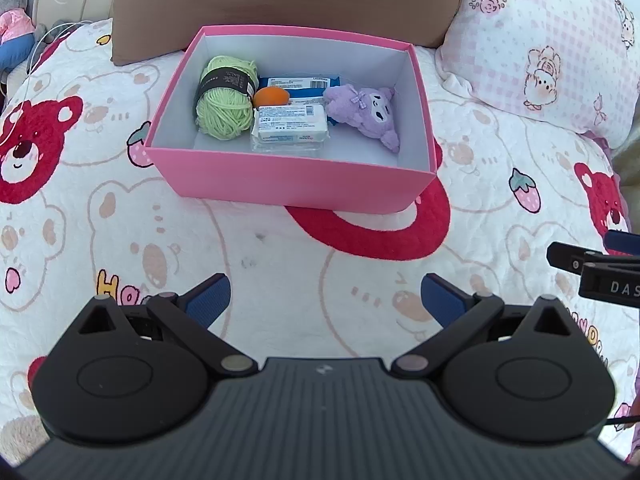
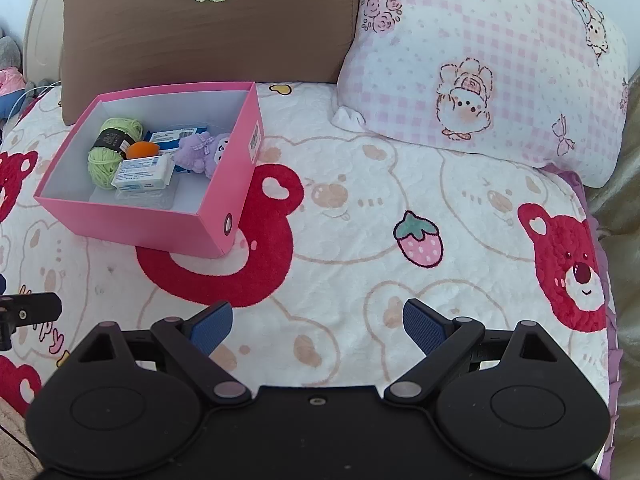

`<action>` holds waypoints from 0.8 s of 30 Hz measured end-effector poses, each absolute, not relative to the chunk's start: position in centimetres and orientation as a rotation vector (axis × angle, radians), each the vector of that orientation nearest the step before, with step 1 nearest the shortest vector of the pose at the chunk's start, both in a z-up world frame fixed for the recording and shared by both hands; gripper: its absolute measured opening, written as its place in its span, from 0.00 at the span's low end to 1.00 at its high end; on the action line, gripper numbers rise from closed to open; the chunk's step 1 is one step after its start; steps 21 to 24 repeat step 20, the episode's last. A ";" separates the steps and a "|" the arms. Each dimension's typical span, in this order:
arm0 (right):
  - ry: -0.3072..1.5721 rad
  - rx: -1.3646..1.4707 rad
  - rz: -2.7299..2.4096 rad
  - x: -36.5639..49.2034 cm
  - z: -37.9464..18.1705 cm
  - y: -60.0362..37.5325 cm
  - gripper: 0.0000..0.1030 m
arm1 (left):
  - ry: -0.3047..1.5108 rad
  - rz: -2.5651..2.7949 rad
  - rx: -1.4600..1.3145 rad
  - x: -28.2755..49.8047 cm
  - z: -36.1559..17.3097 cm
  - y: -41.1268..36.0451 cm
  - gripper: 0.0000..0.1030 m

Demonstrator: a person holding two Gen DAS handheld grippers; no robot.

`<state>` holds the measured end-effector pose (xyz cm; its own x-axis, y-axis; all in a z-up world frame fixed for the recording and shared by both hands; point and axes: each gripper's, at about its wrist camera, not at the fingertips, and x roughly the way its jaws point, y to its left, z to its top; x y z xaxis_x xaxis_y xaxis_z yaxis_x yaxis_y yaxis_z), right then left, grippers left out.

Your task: Organize objects

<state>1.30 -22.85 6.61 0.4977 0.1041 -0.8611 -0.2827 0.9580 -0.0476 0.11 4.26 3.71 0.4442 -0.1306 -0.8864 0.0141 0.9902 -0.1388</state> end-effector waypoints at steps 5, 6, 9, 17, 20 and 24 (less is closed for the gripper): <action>1.028 -0.199 0.237 1.3 6.6 -22.8 0.92 | 1.111 -0.095 -0.109 0.0 3.5 4.1 1.00; 1.028 -0.201 0.236 1.3 6.6 -22.8 0.92 | 1.111 -0.096 -0.109 0.1 3.6 4.3 1.00; 1.031 -0.205 0.236 1.3 6.5 -22.8 0.92 | 1.112 -0.096 -0.109 0.1 3.6 4.2 1.00; 1.038 -0.206 0.246 1.3 6.5 -22.8 0.92 | 1.115 -0.104 -0.105 0.1 3.5 4.3 1.00; 1.037 -0.211 0.251 1.2 6.6 -22.7 0.92 | 1.117 -0.111 -0.101 0.4 3.5 4.5 1.00; 1.037 -0.211 0.251 1.2 6.6 -22.7 0.92 | 1.117 -0.111 -0.101 0.4 3.5 4.5 1.00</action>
